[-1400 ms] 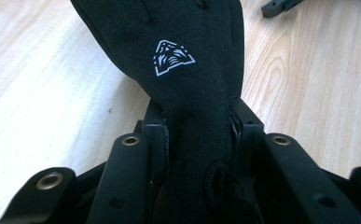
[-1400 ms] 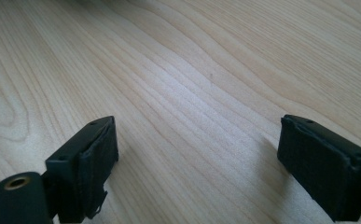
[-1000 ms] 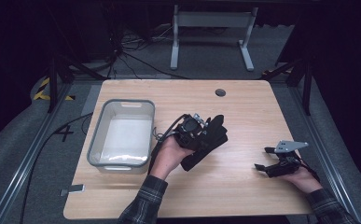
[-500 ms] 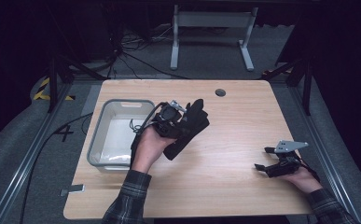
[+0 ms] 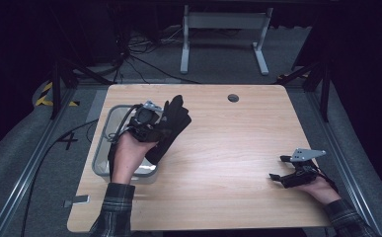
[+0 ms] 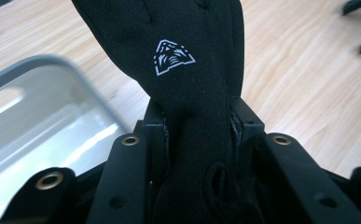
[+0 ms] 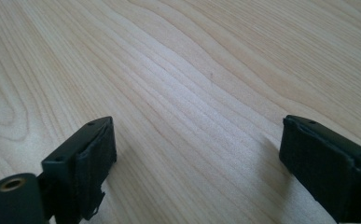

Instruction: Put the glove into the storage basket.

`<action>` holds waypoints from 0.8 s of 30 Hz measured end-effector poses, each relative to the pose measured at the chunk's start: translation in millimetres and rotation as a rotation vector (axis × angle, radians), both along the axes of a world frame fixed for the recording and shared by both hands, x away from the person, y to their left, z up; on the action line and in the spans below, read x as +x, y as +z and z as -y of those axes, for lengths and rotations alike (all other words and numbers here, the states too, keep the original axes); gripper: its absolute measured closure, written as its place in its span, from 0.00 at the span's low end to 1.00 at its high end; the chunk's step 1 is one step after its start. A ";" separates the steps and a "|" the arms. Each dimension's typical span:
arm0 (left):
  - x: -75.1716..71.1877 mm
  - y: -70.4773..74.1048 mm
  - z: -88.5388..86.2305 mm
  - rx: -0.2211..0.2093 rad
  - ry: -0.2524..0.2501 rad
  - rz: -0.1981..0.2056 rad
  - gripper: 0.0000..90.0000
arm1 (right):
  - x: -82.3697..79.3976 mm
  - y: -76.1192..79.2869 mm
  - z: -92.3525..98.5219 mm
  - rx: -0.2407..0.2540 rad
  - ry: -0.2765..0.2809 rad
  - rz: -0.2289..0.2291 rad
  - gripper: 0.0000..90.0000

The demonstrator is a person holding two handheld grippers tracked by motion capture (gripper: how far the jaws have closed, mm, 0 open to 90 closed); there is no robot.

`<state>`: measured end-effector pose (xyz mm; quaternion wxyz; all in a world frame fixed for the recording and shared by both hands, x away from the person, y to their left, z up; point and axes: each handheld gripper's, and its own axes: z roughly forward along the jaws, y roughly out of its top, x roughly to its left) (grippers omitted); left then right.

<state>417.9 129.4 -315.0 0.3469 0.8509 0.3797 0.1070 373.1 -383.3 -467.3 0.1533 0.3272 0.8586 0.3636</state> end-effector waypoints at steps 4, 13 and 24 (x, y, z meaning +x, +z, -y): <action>-2.8 -2.0 -21.7 0.002 0.053 0.006 0.74 | 1.5 -0.8 -1.3 -0.018 -0.007 -0.013 0.01; -1.2 -19.8 -57.4 -0.005 0.147 -0.014 0.74 | 1.7 -0.9 -1.8 -0.025 -0.007 -0.018 0.00; 19.0 -59.7 -66.0 0.035 0.188 -0.084 0.74 | 1.7 -0.9 -1.8 -0.025 -0.007 -0.018 0.00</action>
